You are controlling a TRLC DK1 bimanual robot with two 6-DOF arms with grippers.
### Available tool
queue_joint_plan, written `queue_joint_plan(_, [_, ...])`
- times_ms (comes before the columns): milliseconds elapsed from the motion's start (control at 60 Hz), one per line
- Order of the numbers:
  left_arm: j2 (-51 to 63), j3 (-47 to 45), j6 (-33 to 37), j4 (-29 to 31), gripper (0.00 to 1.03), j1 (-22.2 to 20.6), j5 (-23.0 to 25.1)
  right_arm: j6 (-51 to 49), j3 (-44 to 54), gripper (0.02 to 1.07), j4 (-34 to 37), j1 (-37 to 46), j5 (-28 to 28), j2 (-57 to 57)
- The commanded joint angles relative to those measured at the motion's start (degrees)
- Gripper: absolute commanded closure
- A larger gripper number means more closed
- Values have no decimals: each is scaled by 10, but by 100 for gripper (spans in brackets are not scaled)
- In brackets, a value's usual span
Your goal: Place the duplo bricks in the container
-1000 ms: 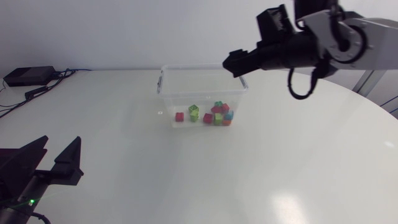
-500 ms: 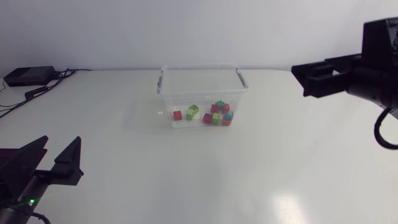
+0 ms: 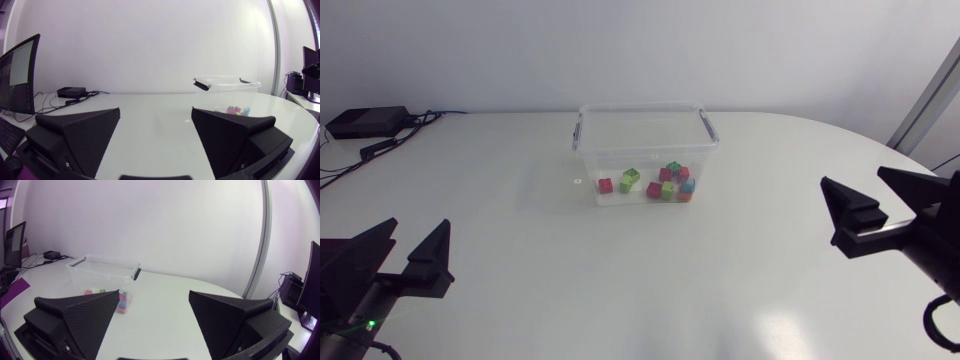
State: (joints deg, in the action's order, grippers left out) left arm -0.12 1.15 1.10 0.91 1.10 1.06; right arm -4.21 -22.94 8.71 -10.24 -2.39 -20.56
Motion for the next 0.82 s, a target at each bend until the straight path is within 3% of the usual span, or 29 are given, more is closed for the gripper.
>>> queue_joint_plan(0, [-4,-11,-10,-10,4,-3,0,16,35,7,-14,13,2,25])
queue_joint_plan(667, [1,-11,-11,-9,4,-11,-11,42,229,7,-87,102,24,206])
queue_joint_plan(800, [1,-11,-11,-9,4,-11,-11,42,229,7,-87,102,24,206])
